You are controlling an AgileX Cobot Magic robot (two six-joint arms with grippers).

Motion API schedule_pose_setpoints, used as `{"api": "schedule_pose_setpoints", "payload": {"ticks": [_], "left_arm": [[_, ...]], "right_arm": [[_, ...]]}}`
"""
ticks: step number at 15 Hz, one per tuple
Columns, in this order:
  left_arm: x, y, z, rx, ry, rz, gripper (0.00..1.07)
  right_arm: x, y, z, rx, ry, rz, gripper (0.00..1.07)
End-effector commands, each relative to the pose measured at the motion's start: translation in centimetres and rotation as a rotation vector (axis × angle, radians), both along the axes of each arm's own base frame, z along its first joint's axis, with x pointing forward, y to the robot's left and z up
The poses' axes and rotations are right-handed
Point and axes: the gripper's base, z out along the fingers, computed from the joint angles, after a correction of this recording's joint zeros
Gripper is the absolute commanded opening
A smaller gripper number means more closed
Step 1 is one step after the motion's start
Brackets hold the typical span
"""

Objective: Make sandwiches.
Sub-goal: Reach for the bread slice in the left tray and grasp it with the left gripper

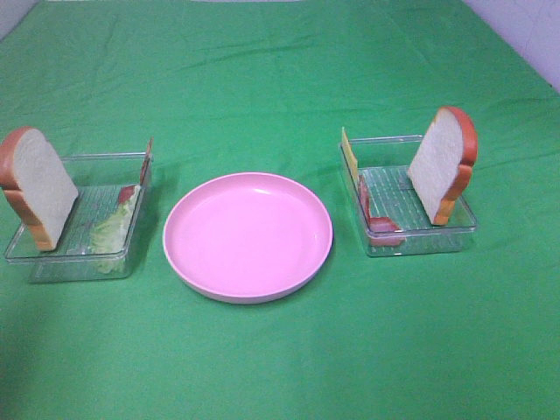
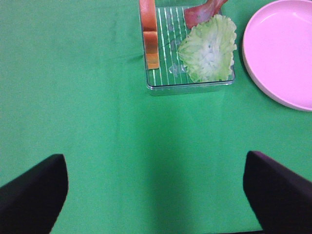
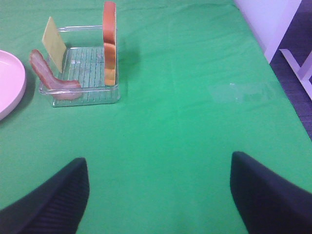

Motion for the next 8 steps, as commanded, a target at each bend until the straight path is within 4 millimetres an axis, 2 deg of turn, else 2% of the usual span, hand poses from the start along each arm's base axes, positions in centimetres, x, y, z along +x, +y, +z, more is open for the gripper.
{"api": "schedule_pose_setpoints", "payload": {"ticks": [1,2,3,4,7,8], "left_arm": [[4.6,0.1,0.5,-0.011,0.06,0.007,0.92],[8.0,0.1,0.2,-0.008,0.115,0.0,0.92],[10.1,0.2,0.1,0.001,0.134,-0.014,0.91],[11.1,0.2,0.0,0.003,0.148,-0.017,0.9],[16.5,0.3,-1.4,0.001,0.209,-0.018,0.89],[18.9,0.3,-2.3,0.001,0.229,-0.018,0.88]], "right_arm": [[-0.1,0.0,0.0,0.005,-0.023,-0.01,0.76],[-0.1,0.0,0.0,0.005,-0.023,-0.01,0.76],[-0.1,0.0,0.0,0.005,-0.023,-0.01,0.76],[-0.1,0.0,0.0,0.005,-0.023,-0.01,0.76],[-0.1,0.0,0.0,0.005,-0.023,-0.01,0.76],[-0.1,0.0,0.0,0.005,-0.023,-0.01,0.76]]}}
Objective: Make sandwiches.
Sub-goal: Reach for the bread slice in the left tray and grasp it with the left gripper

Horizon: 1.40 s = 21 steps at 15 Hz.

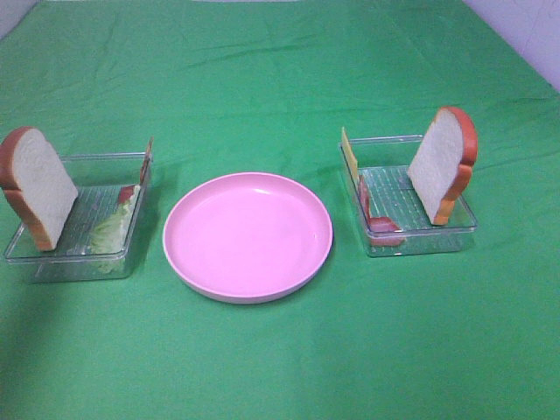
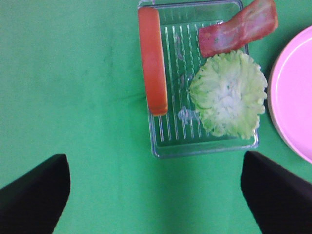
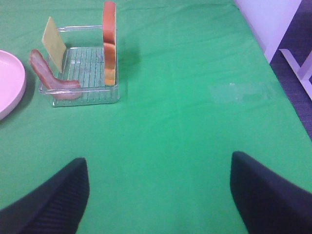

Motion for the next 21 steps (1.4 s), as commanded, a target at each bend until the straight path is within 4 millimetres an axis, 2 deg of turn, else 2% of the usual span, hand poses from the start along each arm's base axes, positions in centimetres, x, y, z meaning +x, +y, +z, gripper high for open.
{"api": "schedule_pose_setpoints", "payload": {"ticks": [1,3,4,6,8,11,13,14,20,21], "left_arm": [[3.2,0.0,-1.5,-0.008,0.03,0.001,0.88],[5.5,-0.2,-3.8,-0.018,0.084,-0.001,0.87],[5.9,-0.3,-4.3,-0.018,0.093,-0.004,0.87],[7.6,-0.8,-7.2,-0.02,0.119,-0.011,0.87],[8.4,-1.0,-9.2,-0.042,0.139,0.001,0.85],[8.9,-0.9,-10.6,-0.038,0.16,0.003,0.76],[9.0,-0.9,-10.8,-0.038,0.155,0.005,0.69],[9.2,-0.9,-10.8,-0.04,0.138,0.015,0.56],[9.3,-0.9,-10.7,-0.042,0.125,0.019,0.23],[9.3,-1.0,-10.7,-0.052,0.125,0.023,0.11]], "right_arm": [[-0.1,0.0,0.0,0.005,-0.023,-0.01,0.76],[-0.1,0.0,0.0,0.005,-0.023,-0.01,0.76],[-0.1,0.0,0.0,0.005,-0.023,-0.01,0.76],[-0.1,0.0,0.0,0.005,-0.023,-0.01,0.76],[-0.1,0.0,0.0,0.005,-0.023,-0.01,0.76],[-0.1,0.0,0.0,0.005,-0.023,-0.01,0.76],[-0.1,0.0,0.0,0.005,-0.023,-0.01,0.76],[-0.1,0.0,0.0,0.005,-0.023,-0.01,0.76],[-0.1,0.0,0.0,0.005,-0.023,-0.01,0.76],[-0.1,0.0,0.0,0.005,-0.023,-0.01,0.76]]}}
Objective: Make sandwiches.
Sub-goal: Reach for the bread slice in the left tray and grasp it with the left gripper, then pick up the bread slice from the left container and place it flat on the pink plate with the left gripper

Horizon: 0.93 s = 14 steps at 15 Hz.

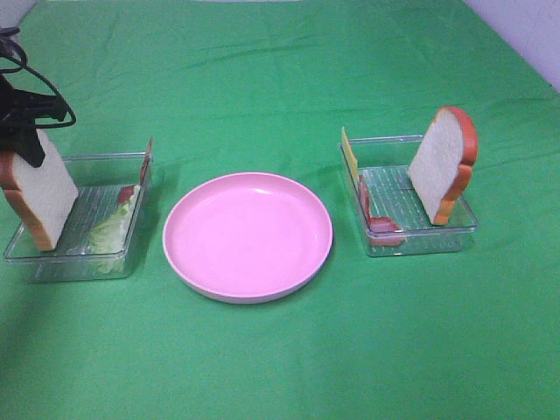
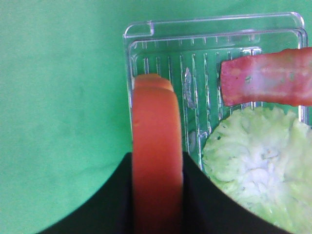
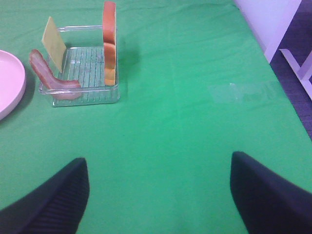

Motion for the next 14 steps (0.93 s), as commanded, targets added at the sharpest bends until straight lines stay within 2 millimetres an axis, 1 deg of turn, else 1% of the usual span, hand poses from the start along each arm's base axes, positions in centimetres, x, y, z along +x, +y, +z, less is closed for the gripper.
{"api": "schedule_pose_setpoints", "payload": {"ticks": [1,2,3,5,6,7,8,9,10,11,12,13,14], "left_arm": [[0.1,-0.3,0.2,-0.019,-0.008,0.011,0.03],[0.0,-0.3,0.2,-0.022,-0.004,0.012,0.0],[-0.1,-0.4,0.2,-0.032,0.007,0.014,0.0],[-0.6,-0.5,1.2,-0.04,0.011,0.011,0.0],[-1.0,-0.5,2.6,-0.04,-0.015,0.006,0.0],[-1.6,-0.5,4.5,-0.041,-0.054,0.003,0.0],[-2.0,-0.5,5.4,-0.041,-0.073,0.002,0.0],[-4.1,-0.5,10.1,-0.043,-0.188,-0.003,0.0],[-4.7,-0.5,11.4,-0.043,-0.22,-0.004,0.0],[-6.1,-0.5,13.8,-0.045,-0.29,-0.005,0.0],[-7.3,-0.7,15.5,-0.064,-0.341,-0.003,0.0],[-8.5,-0.9,17.2,-0.1,-0.392,0.0,0.0],[-9.5,-1.3,18.5,-0.158,-0.429,0.007,0.0]], "right_arm": [[-0.1,0.0,0.0,0.005,-0.023,-0.01,0.76],[-0.1,0.0,0.0,0.005,-0.023,-0.01,0.76],[-0.1,0.0,0.0,0.005,-0.023,-0.01,0.76],[-0.1,0.0,0.0,0.005,-0.023,-0.01,0.76],[-0.1,0.0,0.0,0.005,-0.023,-0.01,0.76],[-0.1,0.0,0.0,0.005,-0.023,-0.01,0.76],[-0.1,0.0,0.0,0.005,-0.023,-0.01,0.76],[-0.1,0.0,0.0,0.005,-0.023,-0.01,0.76],[-0.1,0.0,0.0,0.005,-0.023,-0.01,0.76],[-0.1,0.0,0.0,0.005,-0.023,-0.01,0.76],[-0.1,0.0,0.0,0.005,-0.023,-0.01,0.76],[-0.1,0.0,0.0,0.005,-0.023,-0.01,0.76],[-0.1,0.0,0.0,0.005,-0.023,-0.01,0.76]]}}
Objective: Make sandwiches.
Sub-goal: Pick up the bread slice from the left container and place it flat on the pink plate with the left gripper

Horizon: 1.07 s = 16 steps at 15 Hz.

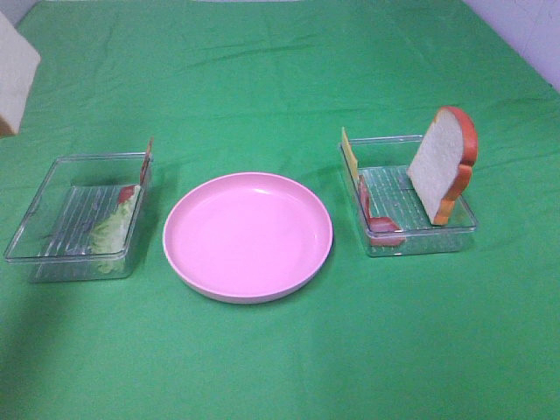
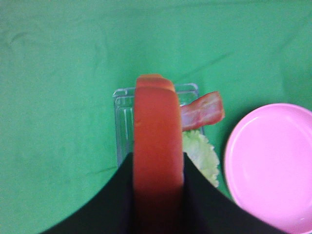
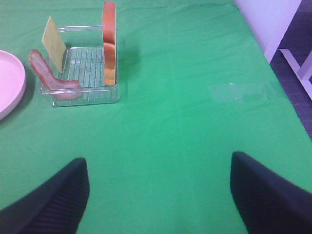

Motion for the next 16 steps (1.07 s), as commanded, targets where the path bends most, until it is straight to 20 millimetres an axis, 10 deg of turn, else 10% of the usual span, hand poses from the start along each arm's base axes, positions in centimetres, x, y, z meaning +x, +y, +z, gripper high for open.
{"api": "schedule_pose_setpoints", "payload": {"ticks": [1,8,16], "left_arm": [[-1.8,-1.1,2.5,-0.131,-0.071,-0.018,0.0],[0.9,-4.7,-0.5,-0.409,0.04,-0.215,0.0],[4.6,-15.9,-12.9,-0.375,0.318,-0.35,0.0]], "right_arm": [[-0.1,0.0,0.0,0.005,-0.023,-0.01,0.76],[-0.1,0.0,0.0,0.005,-0.023,-0.01,0.76],[-0.1,0.0,0.0,0.005,-0.023,-0.01,0.76]]}}
